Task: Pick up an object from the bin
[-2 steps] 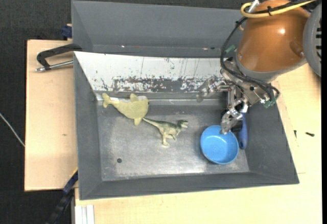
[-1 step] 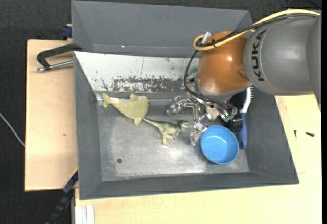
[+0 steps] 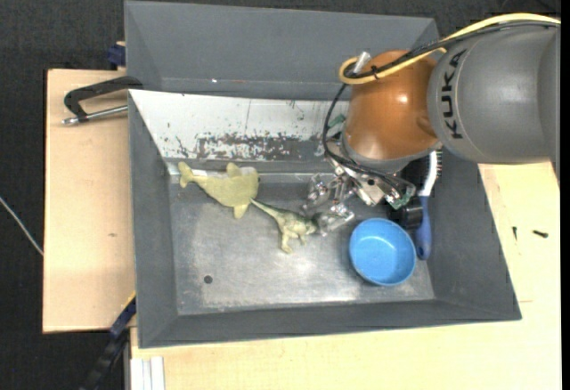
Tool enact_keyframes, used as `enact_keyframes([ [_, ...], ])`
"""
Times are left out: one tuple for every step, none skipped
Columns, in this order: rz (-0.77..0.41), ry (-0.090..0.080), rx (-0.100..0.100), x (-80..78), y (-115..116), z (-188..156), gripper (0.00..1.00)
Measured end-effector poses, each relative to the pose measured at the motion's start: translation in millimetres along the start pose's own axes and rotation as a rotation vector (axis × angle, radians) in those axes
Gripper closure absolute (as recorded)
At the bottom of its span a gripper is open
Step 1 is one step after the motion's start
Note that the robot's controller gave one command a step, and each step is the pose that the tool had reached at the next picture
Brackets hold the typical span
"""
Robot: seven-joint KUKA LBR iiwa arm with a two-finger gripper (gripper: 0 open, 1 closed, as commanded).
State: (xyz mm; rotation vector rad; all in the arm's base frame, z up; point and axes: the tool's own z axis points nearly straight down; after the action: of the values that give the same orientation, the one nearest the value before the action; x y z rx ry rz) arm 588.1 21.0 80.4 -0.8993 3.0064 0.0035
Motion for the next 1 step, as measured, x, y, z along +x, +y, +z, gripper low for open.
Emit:
enact_keyframes([
  [-0.215,-0.007,0.007,12.9,17.6,-119.2,1.00],
])
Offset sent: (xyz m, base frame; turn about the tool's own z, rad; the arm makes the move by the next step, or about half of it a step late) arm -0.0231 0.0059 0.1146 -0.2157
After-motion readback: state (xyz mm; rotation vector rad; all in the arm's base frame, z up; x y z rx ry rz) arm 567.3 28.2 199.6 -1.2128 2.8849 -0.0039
